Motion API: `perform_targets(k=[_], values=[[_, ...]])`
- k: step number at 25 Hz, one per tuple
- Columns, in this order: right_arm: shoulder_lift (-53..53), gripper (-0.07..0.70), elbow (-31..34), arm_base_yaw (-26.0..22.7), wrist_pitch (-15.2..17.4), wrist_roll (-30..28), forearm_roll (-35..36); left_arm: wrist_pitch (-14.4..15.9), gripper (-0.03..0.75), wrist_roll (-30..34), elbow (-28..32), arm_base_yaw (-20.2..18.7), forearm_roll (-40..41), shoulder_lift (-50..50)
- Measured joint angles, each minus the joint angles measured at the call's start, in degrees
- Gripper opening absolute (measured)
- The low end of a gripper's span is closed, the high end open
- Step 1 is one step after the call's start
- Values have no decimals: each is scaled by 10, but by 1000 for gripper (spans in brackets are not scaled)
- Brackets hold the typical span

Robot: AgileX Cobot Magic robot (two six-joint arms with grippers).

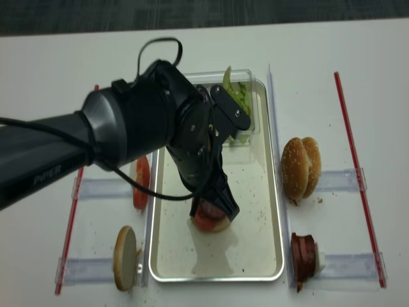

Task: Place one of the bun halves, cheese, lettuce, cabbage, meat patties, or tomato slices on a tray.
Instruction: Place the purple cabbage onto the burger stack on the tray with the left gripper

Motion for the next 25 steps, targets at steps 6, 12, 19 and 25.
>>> perform_targets(k=[6,12,19,25], values=[[0,669,0,0,0,0,0,-8,-10,0,0,0,0,11],[0,669,0,0,0,0,0,-9,-10,0,0,0,0,11],[0,669,0,0,0,0,0,-10,3,0,0,0,-10,11],[0,669,0,0,0,0,0,-9,94,0,0,0,-16,11]])
